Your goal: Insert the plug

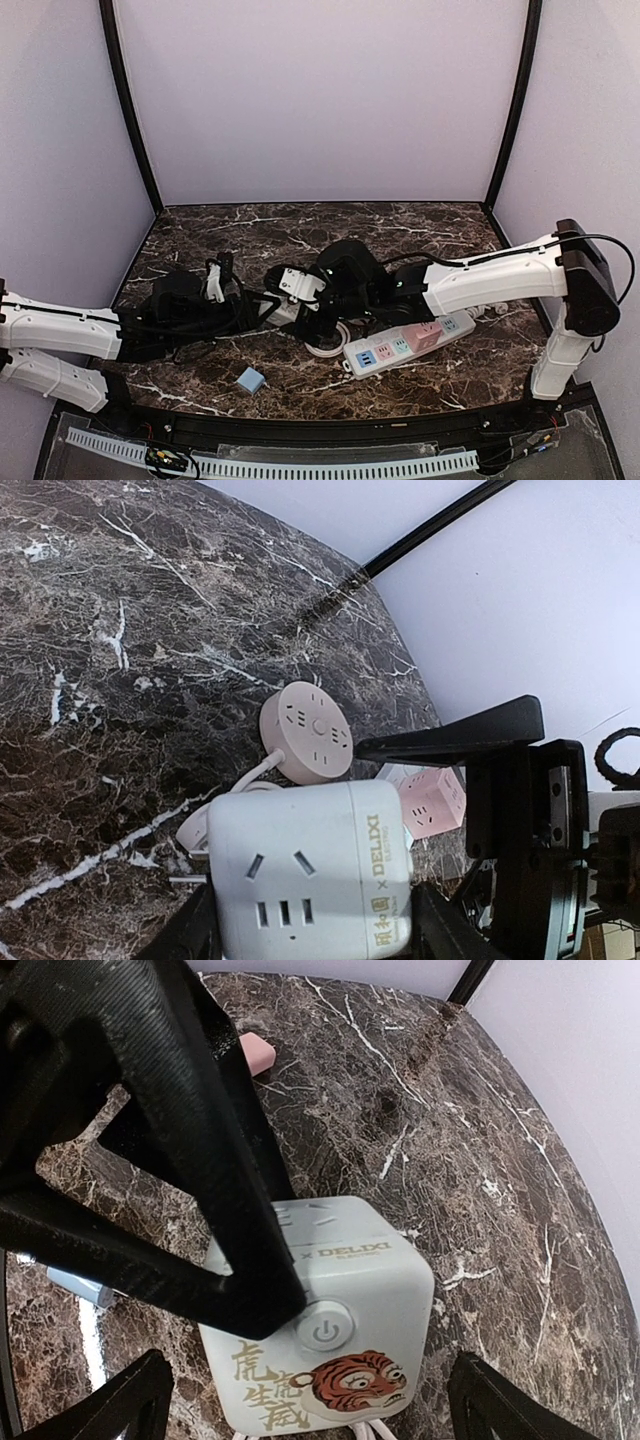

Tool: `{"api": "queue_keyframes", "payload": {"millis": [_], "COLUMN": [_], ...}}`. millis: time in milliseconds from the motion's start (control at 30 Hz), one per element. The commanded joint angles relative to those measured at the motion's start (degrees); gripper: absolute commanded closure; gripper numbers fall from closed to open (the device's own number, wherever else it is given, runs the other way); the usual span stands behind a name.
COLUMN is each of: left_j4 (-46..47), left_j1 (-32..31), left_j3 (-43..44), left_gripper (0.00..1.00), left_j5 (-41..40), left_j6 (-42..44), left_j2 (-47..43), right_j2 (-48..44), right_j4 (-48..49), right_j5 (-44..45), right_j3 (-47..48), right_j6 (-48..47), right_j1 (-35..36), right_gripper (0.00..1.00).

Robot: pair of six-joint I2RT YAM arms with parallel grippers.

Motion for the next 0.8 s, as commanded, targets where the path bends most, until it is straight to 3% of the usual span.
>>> {"api": "queue_keyframes", "payload": {"millis": [0, 533, 767], "left_j4": [2.19, 2.61, 2.53], "left_j1": [-0.21, -0.25, -0.24], "left_j3": [-0.74, -0.62, -0.47], "left_gripper": [0.64, 0.65, 0.65], "left_j5": [0.58, 0.3, 0.06], "left_j6": [0.43, 1.39, 1.7], "left_j2": [-1.24, -1.35, -1.26], "right_j2": [1.26, 3.27, 3.94], "right_j4": [0.94, 1.39, 1.13], "right_j5": [-1.54, -6.25, -7.62], "right_j3": [2.22, 4.33, 4.96], "right_j6": [-1.02, -1.74, -1.9], "right_j1": [-0.58, -1.34, -1.79], "right_gripper": [0.06, 0.23, 0.43]}}
